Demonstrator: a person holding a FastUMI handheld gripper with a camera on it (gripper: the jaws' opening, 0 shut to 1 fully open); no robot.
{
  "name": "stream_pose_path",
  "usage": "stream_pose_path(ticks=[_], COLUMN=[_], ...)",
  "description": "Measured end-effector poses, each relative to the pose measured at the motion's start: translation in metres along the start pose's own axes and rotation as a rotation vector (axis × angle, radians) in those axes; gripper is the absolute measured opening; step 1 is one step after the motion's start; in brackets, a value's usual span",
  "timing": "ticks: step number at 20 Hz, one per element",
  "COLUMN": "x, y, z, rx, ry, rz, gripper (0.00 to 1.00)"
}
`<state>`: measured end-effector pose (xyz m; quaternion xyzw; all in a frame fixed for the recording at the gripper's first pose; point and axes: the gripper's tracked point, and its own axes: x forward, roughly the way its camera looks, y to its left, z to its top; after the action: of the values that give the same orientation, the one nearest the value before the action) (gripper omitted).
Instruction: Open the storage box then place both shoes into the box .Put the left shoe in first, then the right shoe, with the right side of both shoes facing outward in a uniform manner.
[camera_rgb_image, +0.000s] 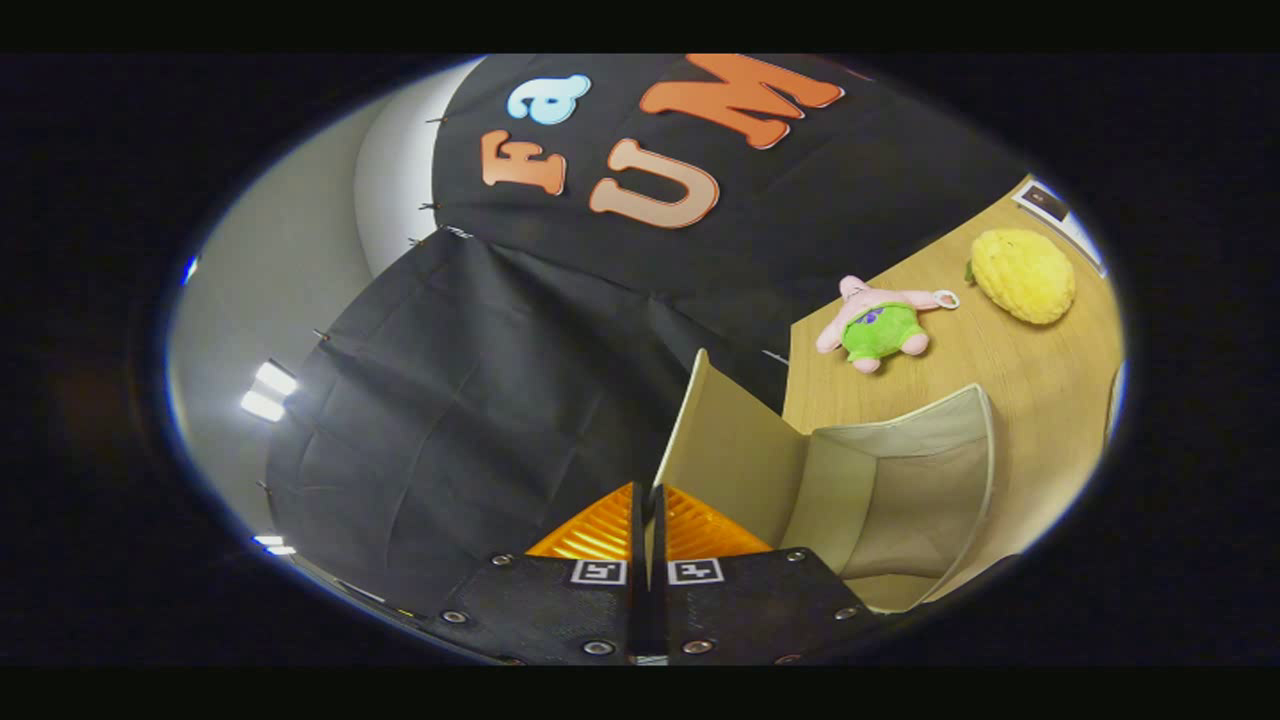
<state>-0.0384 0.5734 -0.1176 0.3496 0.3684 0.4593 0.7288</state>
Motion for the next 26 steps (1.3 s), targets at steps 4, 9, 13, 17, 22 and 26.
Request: stream_pose_path(ticks=[4,9,13,17,22,26], x=[0.031,0.054,0.058,0.057,0.022,-0.023], y=[0.017,0.023,0.016,0.012,-0.008,-0.035], z=[-0.011,-0.018,-0.025,-0.019,0.014,0.043], rx=[-0.048,-0.096,-0.140,-0.196,-0.286,-0.344], ry=[0.005,-0.010,-0.003,-0.020,-0.098,-0.175], rz=[-0.021,-0.084,-0.130,-0.158,-0.237,-0.335], gripper=[0.02,0.03,0.11,0.64,0.98,0.98])
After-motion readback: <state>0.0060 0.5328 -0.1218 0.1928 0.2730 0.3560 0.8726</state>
